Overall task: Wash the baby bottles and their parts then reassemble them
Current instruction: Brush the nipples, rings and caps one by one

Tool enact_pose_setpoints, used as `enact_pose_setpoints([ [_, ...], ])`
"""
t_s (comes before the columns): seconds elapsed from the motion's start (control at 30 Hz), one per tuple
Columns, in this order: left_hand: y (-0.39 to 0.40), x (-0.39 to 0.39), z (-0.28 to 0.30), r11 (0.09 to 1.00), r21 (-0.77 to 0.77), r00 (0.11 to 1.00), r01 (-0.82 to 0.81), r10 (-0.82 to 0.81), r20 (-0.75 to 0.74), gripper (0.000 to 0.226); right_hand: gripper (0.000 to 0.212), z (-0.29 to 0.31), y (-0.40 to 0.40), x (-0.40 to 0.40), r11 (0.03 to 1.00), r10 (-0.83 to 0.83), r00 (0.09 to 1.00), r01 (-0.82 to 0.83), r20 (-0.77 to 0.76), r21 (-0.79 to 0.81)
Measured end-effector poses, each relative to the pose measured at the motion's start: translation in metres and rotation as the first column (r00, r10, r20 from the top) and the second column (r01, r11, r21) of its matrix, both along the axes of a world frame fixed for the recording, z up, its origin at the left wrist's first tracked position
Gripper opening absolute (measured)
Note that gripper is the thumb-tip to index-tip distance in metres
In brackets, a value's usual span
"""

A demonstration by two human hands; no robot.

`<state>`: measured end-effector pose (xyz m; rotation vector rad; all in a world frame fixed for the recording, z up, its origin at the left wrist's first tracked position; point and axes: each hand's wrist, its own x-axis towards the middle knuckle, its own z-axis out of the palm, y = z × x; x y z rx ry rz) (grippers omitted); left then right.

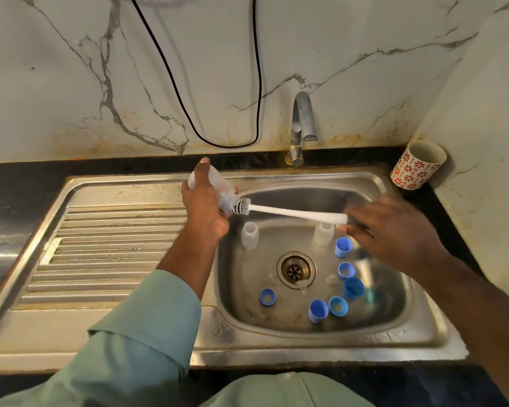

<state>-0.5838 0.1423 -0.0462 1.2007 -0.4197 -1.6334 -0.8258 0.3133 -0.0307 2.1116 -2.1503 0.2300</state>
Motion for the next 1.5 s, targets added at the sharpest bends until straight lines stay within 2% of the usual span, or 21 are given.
enact_pose_setpoints([
  [0.03, 0.0, 0.002, 0.0, 0.997, 0.011, 0.996, 0.073, -0.072, -0.058, 0.066, 0.034, 0.0, 0.002, 0.001, 0.976, -0.07, 0.975, 0.024, 0.209, 0.216],
  [0.1, 0.0, 0.002, -0.003, 0.982, 0.026, 0.948, 0.189, -0.175, -0.265, 0.067, 0.047, 0.0, 0.005, 0.003, 0.858, -0.336, 0.643, -0.093, 0.688, 0.506],
  [0.17, 0.004, -0.001, -0.006, 0.985, 0.051, 0.901, 0.165, -0.13, -0.413, 0.065, 0.041, -0.005, 0.007, 0.006, 0.837, -0.428, 0.405, -0.159, 0.808, 0.523],
  [0.23, 0.008, -0.007, -0.008, 0.993, 0.067, 0.889, 0.094, -0.053, -0.454, 0.067, 0.018, -0.011, 0.007, 0.009, 0.908, -0.331, 0.527, -0.047, 0.782, 0.416],
  [0.3, 0.007, -0.008, -0.013, 0.998, 0.068, 0.892, -0.002, 0.032, -0.45, 0.064, 0.024, -0.018, 0.008, 0.01, 0.959, -0.202, 0.8, 0.043, 0.565, 0.282],
  [0.33, 0.005, -0.007, -0.016, 0.999, 0.045, 0.904, -0.008, 0.027, -0.427, 0.059, 0.023, -0.02, 0.01, 0.012, 0.969, -0.179, 0.831, 0.056, 0.527, 0.241],
  [0.37, 0.003, -0.005, -0.017, 1.0, -0.003, 0.918, 0.026, -0.025, -0.396, 0.052, 0.016, -0.022, 0.011, 0.013, 0.966, -0.193, 0.788, 0.048, 0.584, 0.255],
  [0.47, 0.005, 0.002, -0.015, 0.973, -0.131, 0.963, 0.19, -0.211, -0.169, 0.065, 0.017, -0.018, 0.014, 0.019, 0.886, -0.357, 0.382, -0.152, 0.852, 0.439],
  [0.63, 0.006, 0.021, -0.013, 0.904, -0.174, 0.914, 0.39, -0.359, 0.187, 0.056, 0.03, -0.005, 0.018, 0.011, 0.871, -0.377, 0.304, -0.204, 0.875, 0.446],
  [0.7, 0.008, 0.021, -0.01, 0.904, -0.178, 0.919, 0.387, -0.365, 0.146, 0.071, 0.025, -0.007, 0.019, 0.012, 0.886, -0.342, 0.418, -0.155, 0.841, 0.438],
  [0.73, 0.009, 0.019, -0.011, 0.918, -0.17, 0.932, 0.359, -0.344, 0.113, 0.077, 0.02, -0.009, 0.018, 0.013, 0.919, -0.249, 0.607, -0.098, 0.754, 0.382],
  [0.8, 0.01, 0.015, -0.012, 0.951, -0.126, 0.959, 0.284, -0.279, 0.056, 0.079, 0.014, -0.016, 0.017, 0.008, 0.993, -0.033, 0.948, -0.006, 0.316, 0.119],
  [0.83, 0.01, 0.013, -0.013, 0.962, -0.097, 0.966, 0.257, -0.255, 0.03, 0.079, 0.018, -0.019, 0.018, 0.006, 0.999, 0.034, 0.989, -0.029, 0.141, -0.035],
  [0.93, 0.015, 0.007, -0.016, 0.965, -0.05, 0.967, 0.256, -0.256, 0.01, 0.075, 0.029, -0.021, 0.023, 0.006, 0.962, 0.069, 0.997, -0.074, -0.027, -0.265],
  [1.0, 0.019, 0.005, -0.015, 0.964, -0.038, 0.965, 0.264, -0.263, 0.017, 0.066, 0.023, -0.013, 0.023, 0.01, 0.993, -0.042, 0.968, 0.068, 0.249, -0.096],
  [1.1, 0.019, 0.005, -0.01, 0.96, -0.042, 0.96, 0.276, -0.277, -0.029, 0.06, 0.03, -0.007, 0.021, 0.004, 0.956, -0.165, 0.702, -0.06, 0.693, 0.288],
  [1.17, 0.019, 0.006, -0.01, 0.957, -0.044, 0.958, 0.288, -0.288, -0.002, 0.062, 0.032, -0.006, 0.019, 0.0, 0.954, -0.175, 0.736, -0.039, 0.654, 0.298],
  [1.2, 0.018, 0.006, -0.011, 0.956, -0.043, 0.957, 0.289, -0.289, 0.01, 0.063, 0.028, -0.008, 0.018, -0.005, 0.981, -0.113, 0.876, 0.025, 0.468, 0.191],
  [1.27, 0.019, 0.005, -0.009, 0.959, -0.033, 0.959, 0.283, -0.283, -0.012, 0.064, 0.024, -0.014, 0.02, -0.006, 0.999, -0.02, 0.981, 0.029, 0.193, -0.042],
  [1.43, 0.014, 0.004, -0.006, 0.957, -0.042, 0.958, 0.288, -0.288, 0.0, 0.063, 0.023, -0.014, 0.02, 0.0, 0.95, -0.097, 0.779, -0.113, 0.619, 0.291],
  [1.5, 0.013, 0.006, -0.007, 0.958, -0.025, 0.958, 0.285, -0.284, 0.03, 0.063, 0.028, -0.012, 0.016, 0.001, 0.986, -0.111, 0.887, 0.041, 0.449, 0.163],
])
